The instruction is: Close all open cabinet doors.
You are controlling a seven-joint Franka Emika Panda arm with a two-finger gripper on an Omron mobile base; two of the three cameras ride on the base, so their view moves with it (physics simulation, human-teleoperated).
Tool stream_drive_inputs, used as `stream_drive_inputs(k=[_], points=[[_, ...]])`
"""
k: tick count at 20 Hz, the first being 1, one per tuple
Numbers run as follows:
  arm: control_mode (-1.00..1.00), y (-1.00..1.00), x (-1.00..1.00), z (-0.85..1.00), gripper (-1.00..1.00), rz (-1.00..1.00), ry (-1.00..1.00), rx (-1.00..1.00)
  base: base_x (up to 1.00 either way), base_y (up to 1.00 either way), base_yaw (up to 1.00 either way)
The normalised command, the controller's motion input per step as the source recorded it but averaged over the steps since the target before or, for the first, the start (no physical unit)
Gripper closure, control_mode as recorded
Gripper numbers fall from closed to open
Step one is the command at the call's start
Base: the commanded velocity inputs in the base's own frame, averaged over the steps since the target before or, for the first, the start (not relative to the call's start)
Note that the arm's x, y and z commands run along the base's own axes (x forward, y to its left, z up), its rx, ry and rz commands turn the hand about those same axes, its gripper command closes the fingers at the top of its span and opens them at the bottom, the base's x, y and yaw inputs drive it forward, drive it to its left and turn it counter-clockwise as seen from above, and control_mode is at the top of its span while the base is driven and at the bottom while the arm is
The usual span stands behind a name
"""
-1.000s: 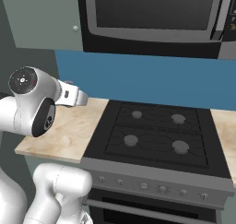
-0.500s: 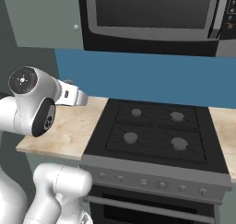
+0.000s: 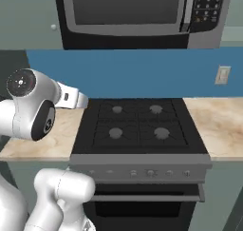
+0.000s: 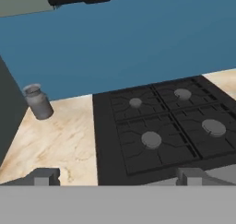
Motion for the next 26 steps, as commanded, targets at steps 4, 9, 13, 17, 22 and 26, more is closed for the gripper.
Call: stream_drive_inputs(k=[4, 9, 13, 17, 22, 26], points=[[1.00, 0.00, 0.00, 0.00, -1.00, 0.00, 0.00, 0.00, -0.09, 0.00, -0.65], [1.00, 0.00, 0.00, 0.00, -1.00, 0.00, 0.00, 0.00, -0.08, 0.00, -0.67], [1.00, 0.00, 0.00, 0.00, -1.00, 0.00, 0.00, 0.00, -0.08, 0.00, -0.64], [1.00, 0.00, 0.00, 0.00, -1.00, 0.00, 0.00, 0.00, -0.03, 0.00, -0.64], [1.00, 0.00, 0.00, 0.00, -1.00, 0.00, 0.00, 0.00, 0.00, 0.00, -0.59], [1.00, 0.00, 0.00, 0.00, -1.00, 0.00, 0.00, 0.00, 0.00, 0.00, -0.65]])
